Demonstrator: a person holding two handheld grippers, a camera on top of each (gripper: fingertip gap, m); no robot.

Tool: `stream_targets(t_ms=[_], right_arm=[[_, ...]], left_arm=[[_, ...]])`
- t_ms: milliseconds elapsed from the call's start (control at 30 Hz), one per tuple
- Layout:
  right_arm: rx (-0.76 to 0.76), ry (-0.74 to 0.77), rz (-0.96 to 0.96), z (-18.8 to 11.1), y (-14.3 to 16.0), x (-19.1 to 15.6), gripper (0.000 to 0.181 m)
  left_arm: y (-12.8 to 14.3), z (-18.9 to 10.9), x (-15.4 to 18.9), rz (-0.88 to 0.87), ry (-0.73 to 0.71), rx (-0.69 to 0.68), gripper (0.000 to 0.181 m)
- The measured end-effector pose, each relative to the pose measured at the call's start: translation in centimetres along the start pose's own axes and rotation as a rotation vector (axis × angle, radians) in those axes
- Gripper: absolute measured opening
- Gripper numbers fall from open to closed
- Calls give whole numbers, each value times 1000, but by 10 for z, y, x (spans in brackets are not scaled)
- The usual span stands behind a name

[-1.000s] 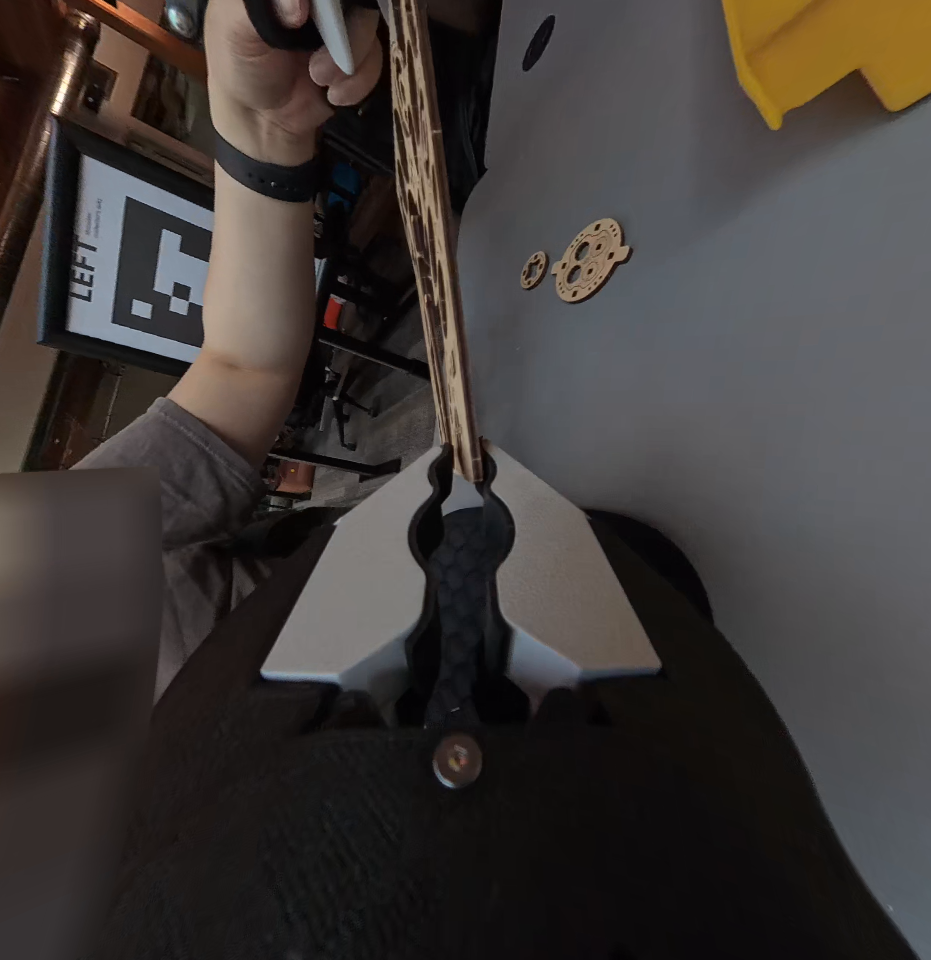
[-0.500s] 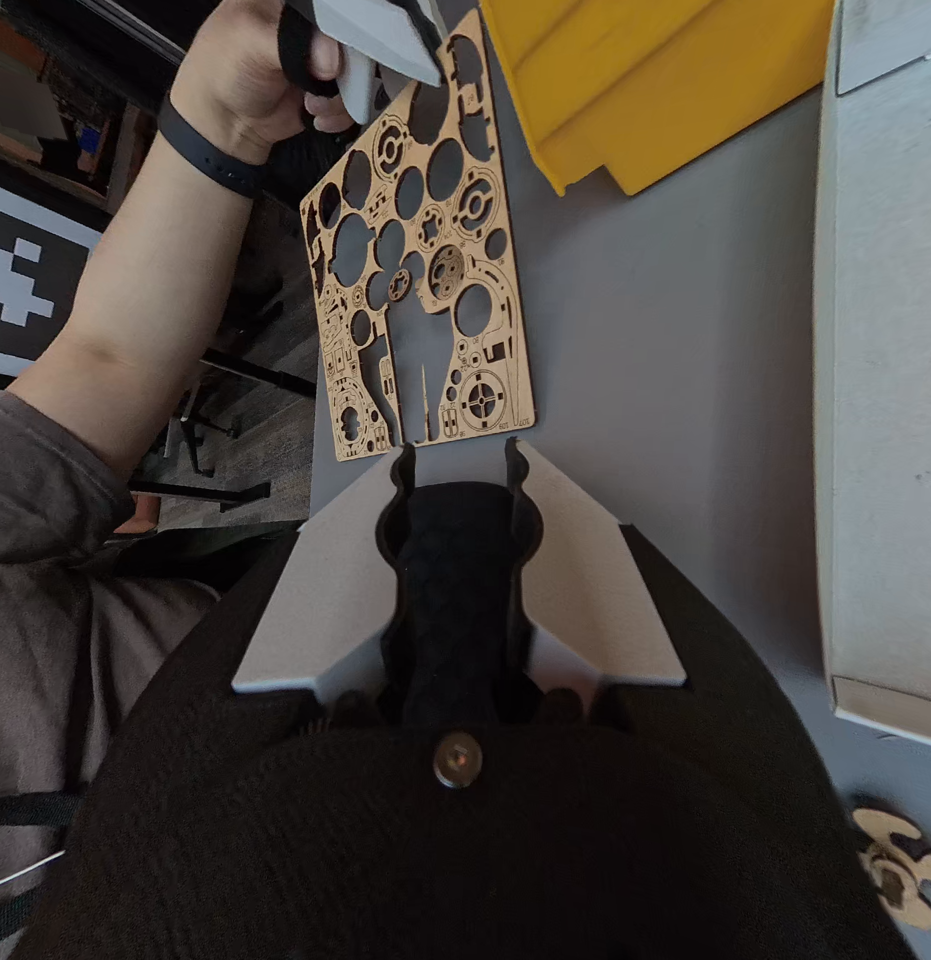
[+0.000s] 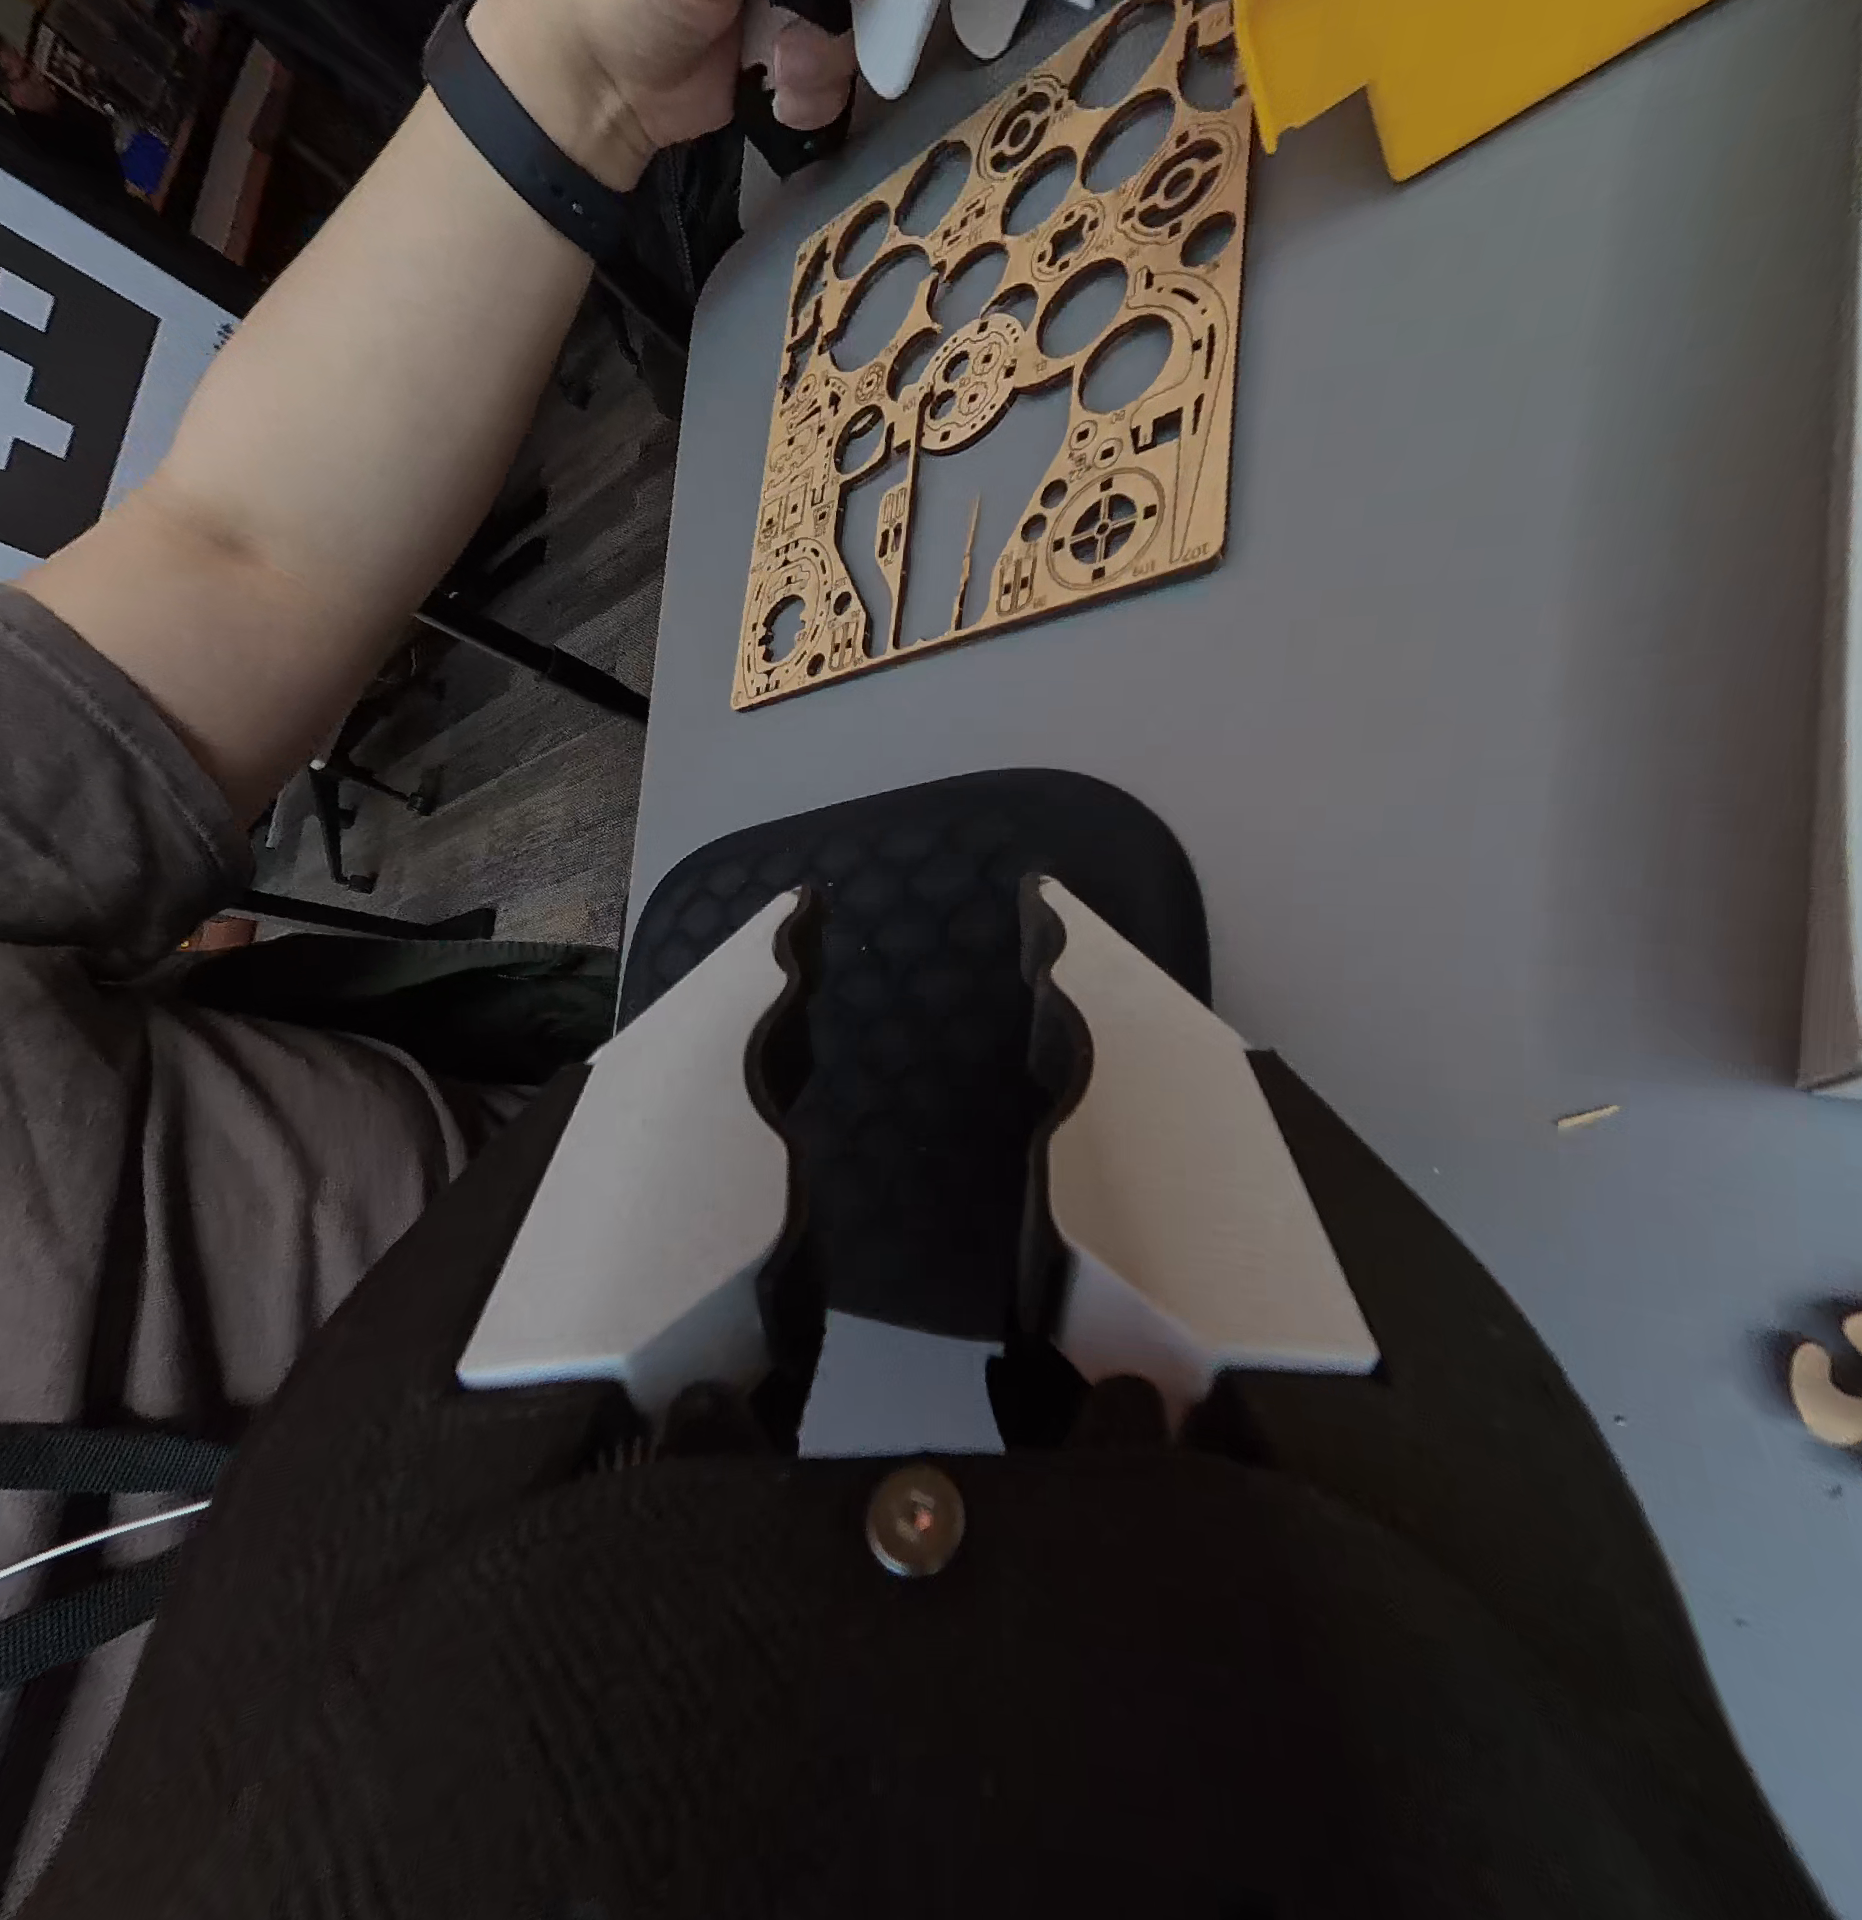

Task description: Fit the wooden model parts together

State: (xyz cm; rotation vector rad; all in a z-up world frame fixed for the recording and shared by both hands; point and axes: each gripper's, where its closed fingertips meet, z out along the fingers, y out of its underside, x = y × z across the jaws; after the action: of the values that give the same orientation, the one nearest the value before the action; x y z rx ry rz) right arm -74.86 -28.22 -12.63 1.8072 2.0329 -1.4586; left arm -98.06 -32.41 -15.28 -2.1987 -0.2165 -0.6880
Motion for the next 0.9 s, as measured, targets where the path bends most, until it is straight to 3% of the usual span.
stream_targets(t_ms=[133,267,400,467,567,700,800,900], right_arm=[[11,45,-50,-25,18,-10,39],[124,198,-254,-70,34,-23,38],[417,627,-623,-174,42,-34,48],[549,759,-635,-229,57,-34,80],[467,901,-511,-289,102,0,86],[309,1123,-399,-362,158,44,61],[269,968,-298,-353,195,58,55],[164,815,-324,-321,227,66,48]], left_arm=[[0,-7,-4,112,-150,32,45],[-17,-35,6,233,-283,198,51],[-31,-55,71,401,-232,402,49],[-31,-44,112,525,-186,419,49],[-34,0,171,738,-140,386,52],[-53,83,277,837,124,355,57],[-55,150,353,878,319,290,55],[-39,221,398,939,409,111,50]])
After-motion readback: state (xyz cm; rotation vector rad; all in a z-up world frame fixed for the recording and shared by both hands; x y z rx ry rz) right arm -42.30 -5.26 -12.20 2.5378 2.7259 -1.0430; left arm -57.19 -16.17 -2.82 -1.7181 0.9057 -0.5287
